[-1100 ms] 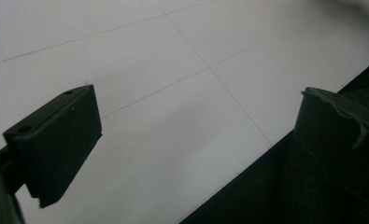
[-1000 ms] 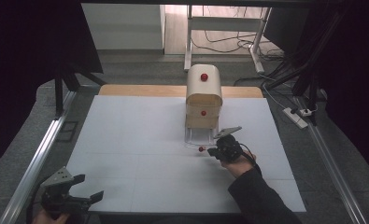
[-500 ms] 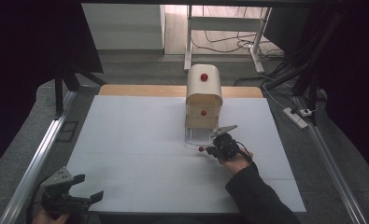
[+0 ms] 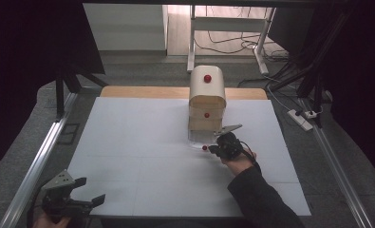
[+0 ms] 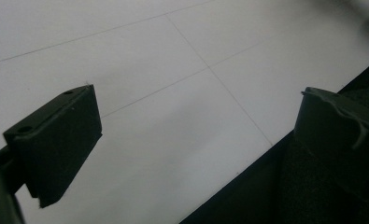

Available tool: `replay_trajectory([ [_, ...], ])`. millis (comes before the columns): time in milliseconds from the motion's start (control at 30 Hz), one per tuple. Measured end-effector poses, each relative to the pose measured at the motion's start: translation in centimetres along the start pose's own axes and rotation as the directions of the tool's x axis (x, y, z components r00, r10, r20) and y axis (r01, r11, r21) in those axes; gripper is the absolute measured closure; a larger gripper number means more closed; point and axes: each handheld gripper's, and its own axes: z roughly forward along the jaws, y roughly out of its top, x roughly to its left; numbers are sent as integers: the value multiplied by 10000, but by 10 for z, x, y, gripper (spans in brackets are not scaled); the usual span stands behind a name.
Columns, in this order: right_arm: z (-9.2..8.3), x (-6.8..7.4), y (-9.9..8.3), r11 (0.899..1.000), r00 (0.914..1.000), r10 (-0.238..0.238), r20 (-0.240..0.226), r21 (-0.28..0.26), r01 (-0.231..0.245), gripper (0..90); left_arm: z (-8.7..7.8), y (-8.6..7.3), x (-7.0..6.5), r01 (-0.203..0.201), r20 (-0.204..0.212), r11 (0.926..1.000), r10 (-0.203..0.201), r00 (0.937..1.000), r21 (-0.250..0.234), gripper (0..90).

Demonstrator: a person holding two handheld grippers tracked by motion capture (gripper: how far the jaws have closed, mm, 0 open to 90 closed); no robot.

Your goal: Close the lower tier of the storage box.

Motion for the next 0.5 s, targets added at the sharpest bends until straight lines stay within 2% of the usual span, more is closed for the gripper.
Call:
replay_trajectory([
  [500,3,-9,10,9992,9997,194,172,-339,-188,895,0,0,0,10,2,10000,-10,10000,1,11],
])
